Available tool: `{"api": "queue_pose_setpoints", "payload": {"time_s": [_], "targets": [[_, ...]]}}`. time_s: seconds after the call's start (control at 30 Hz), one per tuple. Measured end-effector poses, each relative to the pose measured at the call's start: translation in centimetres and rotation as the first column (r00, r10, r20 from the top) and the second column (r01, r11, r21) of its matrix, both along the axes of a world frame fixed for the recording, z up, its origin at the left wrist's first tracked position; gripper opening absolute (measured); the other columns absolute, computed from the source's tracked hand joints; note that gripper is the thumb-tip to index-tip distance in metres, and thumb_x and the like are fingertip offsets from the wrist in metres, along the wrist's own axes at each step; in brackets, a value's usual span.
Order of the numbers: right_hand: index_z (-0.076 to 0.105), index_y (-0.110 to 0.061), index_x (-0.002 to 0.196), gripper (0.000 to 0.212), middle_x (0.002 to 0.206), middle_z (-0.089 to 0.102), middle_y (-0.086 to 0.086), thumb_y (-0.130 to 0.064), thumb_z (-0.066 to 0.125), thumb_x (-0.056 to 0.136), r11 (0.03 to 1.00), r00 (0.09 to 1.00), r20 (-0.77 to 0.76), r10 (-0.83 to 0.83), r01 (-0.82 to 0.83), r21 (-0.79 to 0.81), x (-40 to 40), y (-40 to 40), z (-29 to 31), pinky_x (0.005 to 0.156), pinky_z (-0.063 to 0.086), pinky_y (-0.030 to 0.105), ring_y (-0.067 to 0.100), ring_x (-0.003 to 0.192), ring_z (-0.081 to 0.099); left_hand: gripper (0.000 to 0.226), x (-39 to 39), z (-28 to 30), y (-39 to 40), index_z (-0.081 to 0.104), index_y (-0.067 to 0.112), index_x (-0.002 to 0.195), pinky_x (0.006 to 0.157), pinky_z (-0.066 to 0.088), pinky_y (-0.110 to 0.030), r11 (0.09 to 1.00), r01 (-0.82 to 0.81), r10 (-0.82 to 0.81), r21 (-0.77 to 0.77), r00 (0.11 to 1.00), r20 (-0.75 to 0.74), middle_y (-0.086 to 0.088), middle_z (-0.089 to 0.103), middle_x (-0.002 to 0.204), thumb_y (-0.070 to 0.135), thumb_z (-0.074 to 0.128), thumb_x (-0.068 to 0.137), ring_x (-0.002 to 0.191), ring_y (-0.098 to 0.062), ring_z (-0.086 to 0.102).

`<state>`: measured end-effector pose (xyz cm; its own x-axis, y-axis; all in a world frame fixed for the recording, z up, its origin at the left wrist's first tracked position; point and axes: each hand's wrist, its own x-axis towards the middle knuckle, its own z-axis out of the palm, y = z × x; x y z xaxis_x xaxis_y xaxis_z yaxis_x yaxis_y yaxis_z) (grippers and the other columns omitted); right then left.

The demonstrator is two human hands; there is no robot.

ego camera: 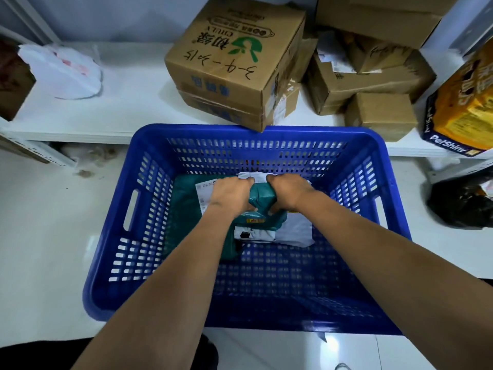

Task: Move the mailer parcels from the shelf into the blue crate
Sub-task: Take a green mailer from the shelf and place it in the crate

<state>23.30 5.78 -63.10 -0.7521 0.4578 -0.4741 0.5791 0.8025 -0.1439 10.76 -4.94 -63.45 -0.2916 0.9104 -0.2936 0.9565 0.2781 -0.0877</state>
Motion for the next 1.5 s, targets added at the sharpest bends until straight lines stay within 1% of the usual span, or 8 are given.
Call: {"api": "queue_pose_setpoints", "payload": {"time_s": [0.13,0.4,0.63,1.03,1.23,1.33,1.4,1.5], "targets": [[0.049,-0.013,0.117,0.051,0.099,0.067,0.009,-0.034,0.073,0.077,0.987,0.997,-0.080,0.013,0.000,0.160,-0.3,-1.1,-1.4,0.074,0.055,0.038,0.032,0.089,0.064,0.065,-0.2,-0.8,-0.3,0.049,0.023,0.126,0.075,0.049,-0.034,0.999,-0.024,0.024,0.039,1.000,0.003,-0.003,0.070,0.103,0.061,0.069,0.077,0.098,-0.028,0.066],[0.049,-0.016,0.107,0.046,0.093,0.067,0.008,-0.042,0.074,0.079,0.991,0.990,-0.137,0.016,0.003,0.131,0.8,-0.9,-2.0,0.072,0.053,0.038,0.030,0.085,0.064,0.079,-1.6,0.2,-0.4,0.048,0.028,0.129,0.072,0.045,-0.033,0.998,-0.007,0.018,-0.059,0.981,0.191,-0.001,0.069,0.107,0.064,0.078,0.064,0.102,-0.026,0.063],[0.049,-0.016,0.109,0.047,0.098,0.066,0.007,-0.043,0.074,0.080,0.994,0.988,-0.145,0.052,-0.037,0.106,0.7,-0.4,-1.7,0.071,0.044,0.034,0.029,0.091,0.063,0.062,-1.4,-0.3,-0.7,0.046,0.020,0.128,0.074,0.049,-0.037,1.000,0.025,-0.025,-0.005,0.999,0.036,-0.009,0.068,0.104,0.047,0.073,0.080,0.098,-0.032,0.064],[0.050,-0.014,0.110,0.044,0.098,0.066,0.008,-0.041,0.072,0.082,0.989,0.987,-0.149,0.065,-0.043,0.143,0.4,-0.6,-1.5,0.073,0.045,0.034,0.029,0.092,0.063,0.051,-1.5,-0.4,-0.6,0.050,0.019,0.122,0.074,0.049,-0.036,1.000,0.022,-0.022,0.003,0.998,0.057,-0.009,0.068,0.100,0.041,0.072,0.081,0.094,-0.033,0.064],[0.047,-0.013,0.120,0.056,0.112,0.060,0.011,-0.036,0.077,0.078,0.998,0.990,-0.130,-0.054,0.059,0.037,0.8,-1.4,-1.7,0.087,0.045,0.037,0.032,0.103,0.058,0.091,-1.4,1.3,-0.7,0.043,0.025,0.138,0.092,0.046,-0.039,0.983,-0.038,0.096,-0.182,0.942,0.321,-0.007,0.060,0.127,0.064,0.079,0.063,0.120,-0.029,0.053],[0.036,-0.023,0.136,0.089,0.131,0.041,0.007,-0.052,0.081,0.065,0.990,0.986,-0.095,-0.138,0.135,-0.029,1.8,-2.3,-1.4,0.103,0.035,0.044,0.034,0.124,0.038,0.086,-0.2,3.4,-1.1,0.042,0.036,0.142,0.111,0.032,-0.047,0.958,-0.246,0.285,-0.145,0.786,0.549,-0.002,0.039,0.150,0.083,0.053,0.071,0.140,-0.027,0.031],[0.026,-0.038,0.144,0.105,0.143,0.025,0.001,-0.070,0.077,0.057,0.953,0.961,-0.087,-0.261,0.242,-0.183,2.5,-2.6,-0.1,0.110,0.028,0.053,0.032,0.135,0.021,0.070,0.5,2.6,-1.0,0.040,0.030,0.145,0.114,0.028,-0.048,0.820,-0.554,0.496,-0.141,0.566,0.659,-0.006,0.035,0.153,0.073,0.031,0.090,0.143,-0.029,0.026],[0.015,-0.047,0.148,0.098,0.159,0.003,-0.003,-0.085,0.054,0.067,0.634,0.768,-0.034,-0.640,0.502,-0.588,3.6,-2.8,0.9,0.116,0.022,0.054,0.031,0.147,0.010,0.062,1.0,0.7,-1.9,0.050,0.015,0.137,0.095,0.051,-0.049,0.297,-0.795,0.658,-0.528,-0.230,0.717,-0.015,0.059,0.132,0.059,0.031,0.097,0.113,-0.034,0.061]]}}
